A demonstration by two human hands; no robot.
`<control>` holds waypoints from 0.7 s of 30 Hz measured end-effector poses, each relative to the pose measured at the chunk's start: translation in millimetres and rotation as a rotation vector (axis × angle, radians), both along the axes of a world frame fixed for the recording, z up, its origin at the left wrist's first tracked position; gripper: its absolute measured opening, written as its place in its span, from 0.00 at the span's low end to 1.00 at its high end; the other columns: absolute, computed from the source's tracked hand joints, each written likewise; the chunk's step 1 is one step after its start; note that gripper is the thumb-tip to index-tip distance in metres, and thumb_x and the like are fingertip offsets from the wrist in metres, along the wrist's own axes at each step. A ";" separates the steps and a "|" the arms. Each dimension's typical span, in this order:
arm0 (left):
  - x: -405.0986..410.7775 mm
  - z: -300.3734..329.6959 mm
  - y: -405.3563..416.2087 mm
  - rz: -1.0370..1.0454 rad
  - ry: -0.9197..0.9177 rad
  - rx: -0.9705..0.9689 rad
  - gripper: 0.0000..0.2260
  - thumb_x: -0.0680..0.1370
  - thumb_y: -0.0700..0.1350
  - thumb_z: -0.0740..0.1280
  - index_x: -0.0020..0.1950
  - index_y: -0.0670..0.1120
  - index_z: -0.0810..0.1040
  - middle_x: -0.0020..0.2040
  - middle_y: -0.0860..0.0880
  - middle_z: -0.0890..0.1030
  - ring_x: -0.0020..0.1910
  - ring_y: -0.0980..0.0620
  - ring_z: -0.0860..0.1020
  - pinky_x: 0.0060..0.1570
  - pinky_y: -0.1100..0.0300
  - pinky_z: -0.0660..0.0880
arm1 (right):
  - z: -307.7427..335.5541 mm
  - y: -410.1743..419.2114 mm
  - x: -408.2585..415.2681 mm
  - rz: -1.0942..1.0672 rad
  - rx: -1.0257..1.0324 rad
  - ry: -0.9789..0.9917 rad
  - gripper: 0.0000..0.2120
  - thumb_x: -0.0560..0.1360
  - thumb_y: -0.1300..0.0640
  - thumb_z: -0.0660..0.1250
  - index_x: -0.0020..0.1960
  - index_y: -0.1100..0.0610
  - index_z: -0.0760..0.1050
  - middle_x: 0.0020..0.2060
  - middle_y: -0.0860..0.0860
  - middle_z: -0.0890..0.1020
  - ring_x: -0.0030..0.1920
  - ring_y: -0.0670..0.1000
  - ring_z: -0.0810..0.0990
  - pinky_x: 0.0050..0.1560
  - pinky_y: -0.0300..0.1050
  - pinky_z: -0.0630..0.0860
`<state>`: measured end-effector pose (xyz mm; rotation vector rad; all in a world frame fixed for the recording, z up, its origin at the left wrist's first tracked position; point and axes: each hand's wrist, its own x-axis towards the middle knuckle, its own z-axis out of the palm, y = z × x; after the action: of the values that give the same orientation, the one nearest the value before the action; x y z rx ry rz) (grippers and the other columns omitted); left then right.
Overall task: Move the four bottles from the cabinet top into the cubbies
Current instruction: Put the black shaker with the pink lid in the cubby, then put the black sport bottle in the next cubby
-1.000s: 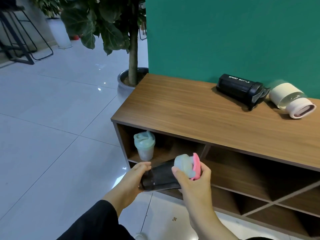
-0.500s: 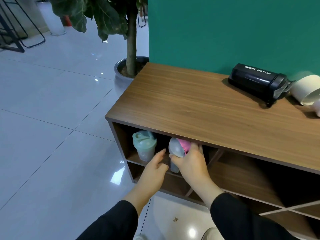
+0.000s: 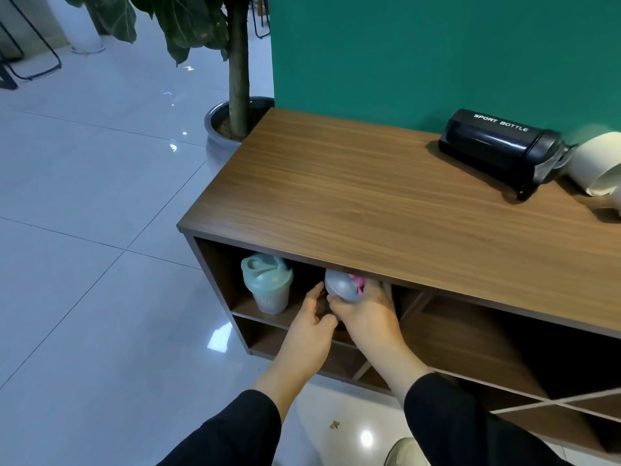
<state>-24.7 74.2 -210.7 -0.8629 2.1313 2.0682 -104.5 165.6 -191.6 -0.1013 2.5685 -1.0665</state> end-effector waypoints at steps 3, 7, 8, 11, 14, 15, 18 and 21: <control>2.2 1.8 1.5 0.000 0.011 -0.001 0.31 0.80 0.43 0.62 0.81 0.58 0.57 0.67 0.53 0.80 0.64 0.56 0.79 0.71 0.49 0.72 | -0.8 2.8 2.5 0.034 0.017 0.062 0.28 0.71 0.45 0.75 0.65 0.58 0.74 0.63 0.55 0.74 0.68 0.55 0.72 0.58 0.42 0.67; 8.1 5.6 1.8 -0.014 0.040 0.073 0.32 0.80 0.47 0.63 0.82 0.60 0.56 0.72 0.50 0.77 0.69 0.53 0.77 0.73 0.47 0.71 | 2.7 8.3 12.4 0.111 0.064 0.193 0.28 0.73 0.42 0.73 0.66 0.57 0.74 0.63 0.55 0.75 0.68 0.56 0.71 0.62 0.47 0.73; 9.4 6.2 1.5 -0.004 0.033 0.084 0.32 0.79 0.49 0.63 0.82 0.60 0.56 0.72 0.50 0.77 0.69 0.53 0.77 0.73 0.47 0.71 | 4.3 11.0 16.3 0.130 0.069 0.235 0.28 0.74 0.42 0.71 0.67 0.56 0.73 0.64 0.54 0.75 0.68 0.55 0.71 0.62 0.47 0.73; 17.6 13.0 4.7 0.032 -0.001 0.055 0.29 0.79 0.49 0.62 0.80 0.60 0.60 0.71 0.49 0.77 0.69 0.52 0.76 0.72 0.47 0.71 | 10.3 28.1 36.4 0.187 -0.038 0.335 0.27 0.78 0.45 0.68 0.74 0.49 0.67 0.72 0.47 0.69 0.73 0.48 0.68 0.67 0.40 0.68; 31.0 23.4 11.8 0.030 0.004 -0.068 0.14 0.83 0.45 0.62 0.68 0.57 0.73 0.62 0.52 0.82 0.62 0.55 0.80 0.67 0.48 0.76 | 17.2 56.0 62.3 0.303 -0.154 0.379 0.21 0.80 0.47 0.65 0.73 0.43 0.69 0.69 0.35 0.70 0.69 0.34 0.68 0.69 0.37 0.69; 34.8 27.1 14.8 0.024 0.004 -0.116 0.11 0.83 0.45 0.62 0.64 0.55 0.77 0.57 0.53 0.85 0.58 0.56 0.82 0.64 0.48 0.78 | 19.3 66.3 69.7 0.353 -0.184 0.382 0.15 0.80 0.46 0.64 0.67 0.42 0.74 0.62 0.32 0.75 0.64 0.35 0.74 0.63 0.38 0.75; 44.9 41.0 26.5 0.012 0.030 -0.239 0.09 0.83 0.46 0.63 0.52 0.52 0.83 0.44 0.52 0.87 0.47 0.57 0.84 0.56 0.49 0.81 | 40.4 93.3 85.4 0.403 -0.232 0.466 0.10 0.80 0.44 0.62 0.49 0.45 0.81 0.44 0.38 0.78 0.47 0.43 0.80 0.44 0.39 0.77; 51.9 54.7 40.8 0.003 0.048 -0.295 0.10 0.83 0.47 0.63 0.47 0.53 0.83 0.42 0.55 0.86 0.45 0.58 0.83 0.53 0.53 0.81 | 81.6 124.1 76.6 0.264 -0.320 0.573 0.14 0.80 0.46 0.63 0.40 0.51 0.79 0.37 0.43 0.78 0.39 0.49 0.79 0.37 0.43 0.74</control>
<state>27.2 115.1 -156.1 -0.8500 2.5042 1.8198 -27.9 289.7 -109.9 -0.9211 2.7107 -1.4964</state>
